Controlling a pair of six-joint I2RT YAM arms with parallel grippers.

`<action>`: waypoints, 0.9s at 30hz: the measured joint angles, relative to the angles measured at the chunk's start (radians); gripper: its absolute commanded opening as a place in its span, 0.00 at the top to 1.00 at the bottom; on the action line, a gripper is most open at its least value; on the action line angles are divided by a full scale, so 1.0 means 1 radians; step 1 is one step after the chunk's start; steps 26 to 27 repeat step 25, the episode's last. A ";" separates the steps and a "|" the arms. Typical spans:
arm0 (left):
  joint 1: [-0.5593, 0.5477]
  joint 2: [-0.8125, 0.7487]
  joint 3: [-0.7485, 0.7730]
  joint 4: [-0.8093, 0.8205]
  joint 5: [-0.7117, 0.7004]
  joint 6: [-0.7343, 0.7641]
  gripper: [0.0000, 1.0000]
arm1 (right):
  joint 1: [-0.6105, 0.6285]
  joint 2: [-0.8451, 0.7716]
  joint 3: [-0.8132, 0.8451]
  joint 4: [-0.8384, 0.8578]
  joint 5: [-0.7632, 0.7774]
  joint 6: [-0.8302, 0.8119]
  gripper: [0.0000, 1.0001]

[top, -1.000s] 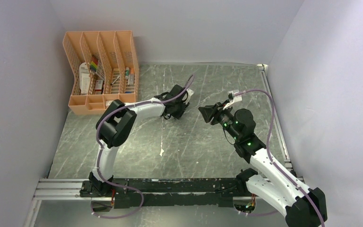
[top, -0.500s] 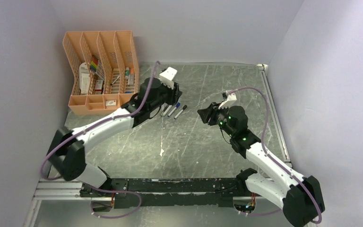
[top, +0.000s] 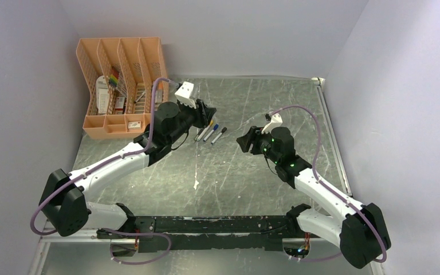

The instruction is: Insert the pens into the pen caps

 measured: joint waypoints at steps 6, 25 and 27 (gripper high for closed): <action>0.000 0.008 0.004 -0.035 -0.012 -0.006 0.48 | 0.000 0.000 0.000 0.000 0.000 0.011 0.42; 0.000 -0.006 0.006 -0.071 -0.034 -0.013 0.46 | 0.000 0.013 0.064 -0.026 -0.020 0.031 0.22; 0.000 -0.006 0.006 -0.071 -0.034 -0.013 0.46 | 0.000 0.013 0.064 -0.026 -0.020 0.031 0.22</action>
